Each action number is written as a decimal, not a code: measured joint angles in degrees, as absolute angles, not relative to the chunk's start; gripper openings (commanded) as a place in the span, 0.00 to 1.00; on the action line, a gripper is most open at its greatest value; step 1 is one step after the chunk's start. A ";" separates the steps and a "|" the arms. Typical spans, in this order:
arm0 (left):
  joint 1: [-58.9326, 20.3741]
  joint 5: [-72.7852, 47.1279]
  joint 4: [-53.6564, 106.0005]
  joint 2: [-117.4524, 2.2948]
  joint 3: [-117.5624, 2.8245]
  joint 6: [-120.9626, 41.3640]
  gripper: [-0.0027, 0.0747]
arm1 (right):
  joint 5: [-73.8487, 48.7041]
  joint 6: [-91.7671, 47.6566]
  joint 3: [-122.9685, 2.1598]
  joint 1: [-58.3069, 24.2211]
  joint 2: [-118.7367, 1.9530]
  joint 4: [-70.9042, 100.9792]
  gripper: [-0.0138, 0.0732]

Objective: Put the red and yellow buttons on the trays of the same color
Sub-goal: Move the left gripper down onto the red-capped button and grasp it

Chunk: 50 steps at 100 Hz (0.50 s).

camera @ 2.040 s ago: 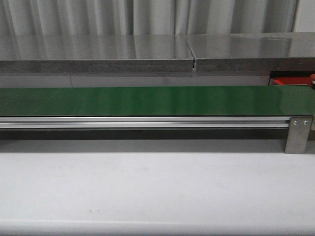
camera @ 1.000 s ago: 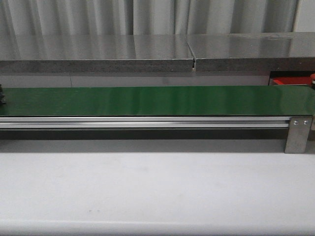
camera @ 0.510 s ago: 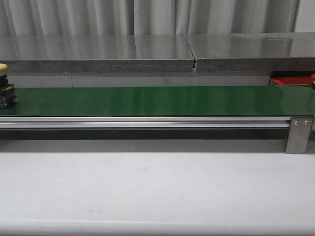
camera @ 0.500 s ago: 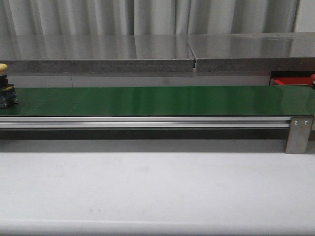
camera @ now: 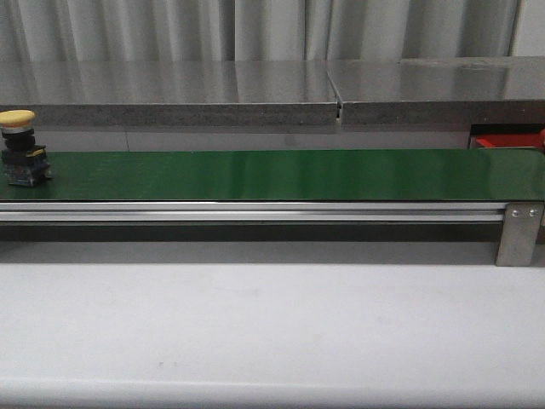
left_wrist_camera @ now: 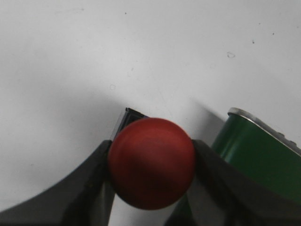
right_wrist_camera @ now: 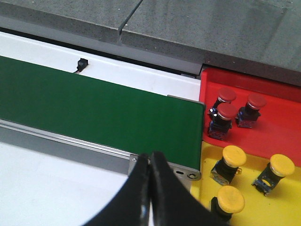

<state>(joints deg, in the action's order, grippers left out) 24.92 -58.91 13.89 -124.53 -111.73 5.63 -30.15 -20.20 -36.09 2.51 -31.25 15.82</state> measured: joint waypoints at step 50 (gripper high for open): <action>24.08 -50.45 12.88 -101.81 -88.27 4.17 0.28 | -30.15 -20.20 -36.09 2.51 -31.25 15.82 0.02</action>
